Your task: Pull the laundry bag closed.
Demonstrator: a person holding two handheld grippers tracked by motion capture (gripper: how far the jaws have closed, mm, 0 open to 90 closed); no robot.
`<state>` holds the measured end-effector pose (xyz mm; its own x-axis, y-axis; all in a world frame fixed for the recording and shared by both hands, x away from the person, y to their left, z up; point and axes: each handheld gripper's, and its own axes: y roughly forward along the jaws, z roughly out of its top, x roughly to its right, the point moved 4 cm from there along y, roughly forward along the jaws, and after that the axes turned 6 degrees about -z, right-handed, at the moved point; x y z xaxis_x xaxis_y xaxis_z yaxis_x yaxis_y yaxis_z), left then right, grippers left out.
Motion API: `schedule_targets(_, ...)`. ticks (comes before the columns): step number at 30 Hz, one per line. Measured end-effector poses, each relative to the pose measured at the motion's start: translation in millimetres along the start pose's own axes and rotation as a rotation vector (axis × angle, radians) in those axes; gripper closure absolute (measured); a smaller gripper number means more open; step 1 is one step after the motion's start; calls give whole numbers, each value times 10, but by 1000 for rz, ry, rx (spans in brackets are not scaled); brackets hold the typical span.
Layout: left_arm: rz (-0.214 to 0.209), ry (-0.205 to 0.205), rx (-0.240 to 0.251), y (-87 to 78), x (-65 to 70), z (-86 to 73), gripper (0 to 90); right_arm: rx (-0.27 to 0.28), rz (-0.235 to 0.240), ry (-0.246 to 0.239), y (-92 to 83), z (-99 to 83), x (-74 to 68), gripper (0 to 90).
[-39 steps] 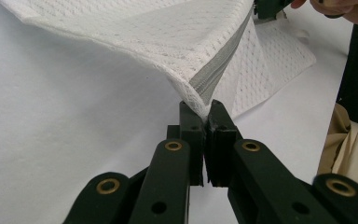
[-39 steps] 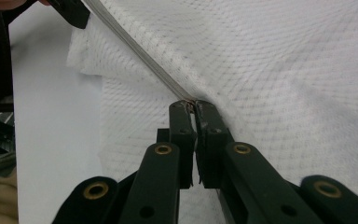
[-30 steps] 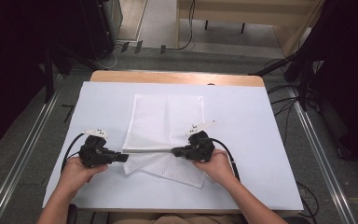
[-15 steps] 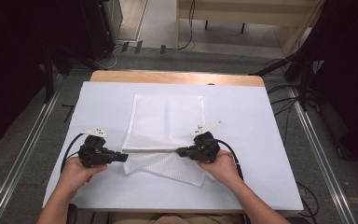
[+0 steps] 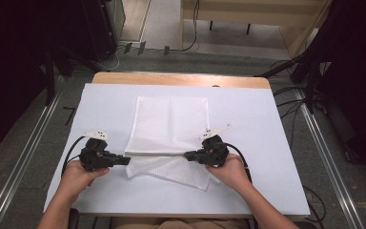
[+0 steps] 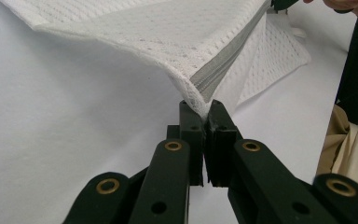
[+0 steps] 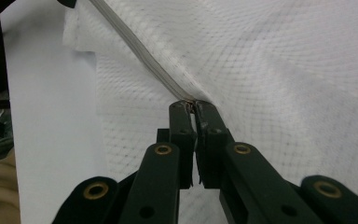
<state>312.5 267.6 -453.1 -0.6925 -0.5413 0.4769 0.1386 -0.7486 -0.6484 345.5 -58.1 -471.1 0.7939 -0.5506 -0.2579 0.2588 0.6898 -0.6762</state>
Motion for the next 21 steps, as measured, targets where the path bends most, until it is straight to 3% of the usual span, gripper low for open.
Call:
schedule_targets(8,0,1,2,-9,7,-3,880,-20,-8,-11,-22,-50,45,882)
schedule_targets(12,-4,-2,2,-14,-1,-4,880,-29,-13,16,-51,-98,97,882)
schedule_targets(21,3,-6,7,-23,-7,-8,882,-27,-24,17,-113,-131,149,882)
